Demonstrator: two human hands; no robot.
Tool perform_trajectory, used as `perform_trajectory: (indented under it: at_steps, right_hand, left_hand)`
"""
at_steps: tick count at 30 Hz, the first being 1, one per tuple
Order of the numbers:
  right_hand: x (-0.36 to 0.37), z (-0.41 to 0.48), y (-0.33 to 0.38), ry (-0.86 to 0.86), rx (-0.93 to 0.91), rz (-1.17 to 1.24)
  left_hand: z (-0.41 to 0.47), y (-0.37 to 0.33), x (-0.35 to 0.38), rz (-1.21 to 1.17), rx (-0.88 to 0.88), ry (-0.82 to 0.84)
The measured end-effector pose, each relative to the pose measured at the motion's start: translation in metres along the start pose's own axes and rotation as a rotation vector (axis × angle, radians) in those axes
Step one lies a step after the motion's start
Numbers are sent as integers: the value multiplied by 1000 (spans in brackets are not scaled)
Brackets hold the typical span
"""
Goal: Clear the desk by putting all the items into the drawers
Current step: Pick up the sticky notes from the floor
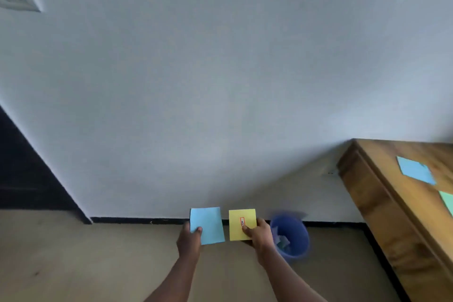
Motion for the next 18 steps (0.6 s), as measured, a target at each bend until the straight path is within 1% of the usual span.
perform_trajectory:
  at_steps: [3, 8, 11, 13, 16, 18]
  right_hand:
    - [-75, 6, 27, -125, -29, 79]
    - [-202, 3, 54, -349, -54, 294]
    - [-278, -11, 59, -483, -86, 449]
    - [-330, -19, 58, -593, -96, 537]
    - [-397, -30, 54, -696, -86, 671]
    - [-435, -38, 52, -765, -98, 752]
  left_hand:
    - [-8, -60, 69, 51, 91, 132]
    - [-31, -136, 191, 30, 191, 358]
    - [-53, -166, 271, 23, 245, 541]
    - [-73, -185, 323, 63, 274, 651]
    - [-101, -210, 394, 75, 267, 799]
    - [-117, -224, 441, 113, 302, 910]
Point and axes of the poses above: each hand's wrist, its own z-axis towards the middle knuckle, its own x-axis out of the palm, y = z × x, the point moved 6 cm from there along z, towards the middle knuckle, and after that the axes turned 13 degrees about x, right-handed, at the moved point
